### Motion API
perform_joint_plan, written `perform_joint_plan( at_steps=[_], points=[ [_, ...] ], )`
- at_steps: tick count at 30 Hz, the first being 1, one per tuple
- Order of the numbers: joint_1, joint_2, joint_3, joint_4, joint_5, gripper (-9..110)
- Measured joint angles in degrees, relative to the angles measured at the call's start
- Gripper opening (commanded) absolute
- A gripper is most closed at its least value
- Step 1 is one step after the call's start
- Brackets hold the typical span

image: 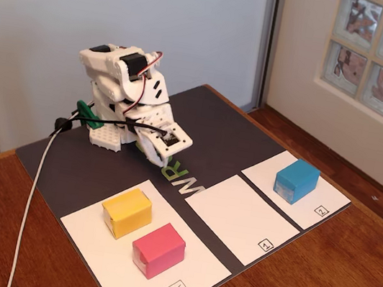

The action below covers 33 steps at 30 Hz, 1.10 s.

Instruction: Move box red to zone 1

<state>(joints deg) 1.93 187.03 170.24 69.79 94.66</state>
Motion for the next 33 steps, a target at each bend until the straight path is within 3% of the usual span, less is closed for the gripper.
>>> perform_joint_plan(
  at_steps=[5, 17, 24, 30, 33],
  points=[
    [-0.4, -19.1, -11.4, -7.3, -1.7, 0],
    [6.0, -58.9, -51.9, -8.4, -3.5, 0],
    [8.0, -73.6, -67.2, -7.1, 5.2, 0],
    [8.1, -77.9, -69.2, -6.9, 9.7, 0],
    [8.1, -80.1, -69.3, -6.3, 17.8, 0]
  ],
)
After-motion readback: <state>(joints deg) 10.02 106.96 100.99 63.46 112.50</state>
